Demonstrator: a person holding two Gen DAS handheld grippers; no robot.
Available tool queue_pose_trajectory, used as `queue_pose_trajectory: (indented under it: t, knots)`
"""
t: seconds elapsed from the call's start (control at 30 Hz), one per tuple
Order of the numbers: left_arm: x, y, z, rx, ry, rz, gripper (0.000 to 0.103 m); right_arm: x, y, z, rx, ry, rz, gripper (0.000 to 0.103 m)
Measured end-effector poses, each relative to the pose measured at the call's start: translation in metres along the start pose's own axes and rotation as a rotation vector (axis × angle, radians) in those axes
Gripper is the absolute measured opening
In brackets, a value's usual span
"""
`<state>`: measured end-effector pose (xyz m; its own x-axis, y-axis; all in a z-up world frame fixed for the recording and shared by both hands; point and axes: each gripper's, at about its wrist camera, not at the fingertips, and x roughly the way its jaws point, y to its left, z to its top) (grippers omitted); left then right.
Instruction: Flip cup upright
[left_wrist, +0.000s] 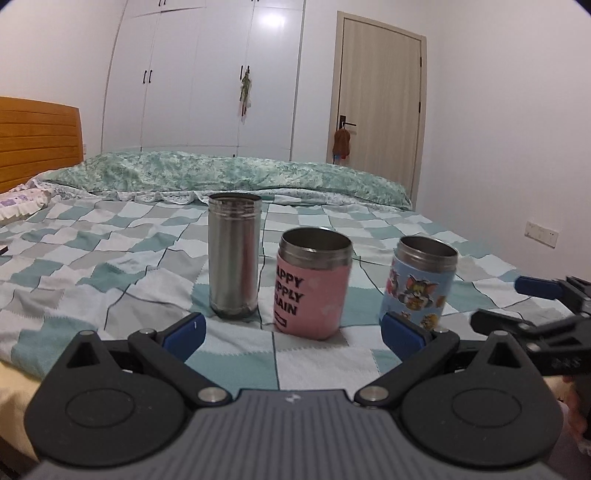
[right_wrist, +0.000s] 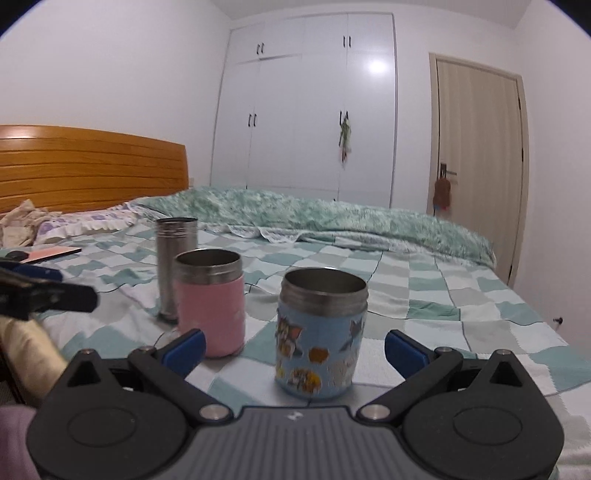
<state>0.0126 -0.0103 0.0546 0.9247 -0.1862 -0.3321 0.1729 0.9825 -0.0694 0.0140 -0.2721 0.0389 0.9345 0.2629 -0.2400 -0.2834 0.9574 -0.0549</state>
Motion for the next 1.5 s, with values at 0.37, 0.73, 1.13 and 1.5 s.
queue_pose_trajectory:
  t: [0.37, 0.73, 1.13, 1.5]
  knots:
    - [-0.02, -0.018, -0.041, 0.045, -0.126, 0.084, 0.103, -0.05, 0.014, -0.042, -0.055, -0.065, -0.006, 0.103]
    - [-0.02, -0.025, -0.062, 0.072, -0.197, 0.116, 0.103, -0.058, 0.016, -0.049, -0.042, -0.125, -0.059, 0.103]
    - [-0.02, -0.021, -0.07, 0.055, -0.218, 0.131, 0.103, -0.058, 0.018, -0.051, -0.047, -0.132, -0.076, 0.103]
    - [-0.022, -0.021, -0.071, 0.058, -0.222, 0.131, 0.103, -0.058, 0.019, -0.051, -0.05, -0.13, -0.079, 0.103]
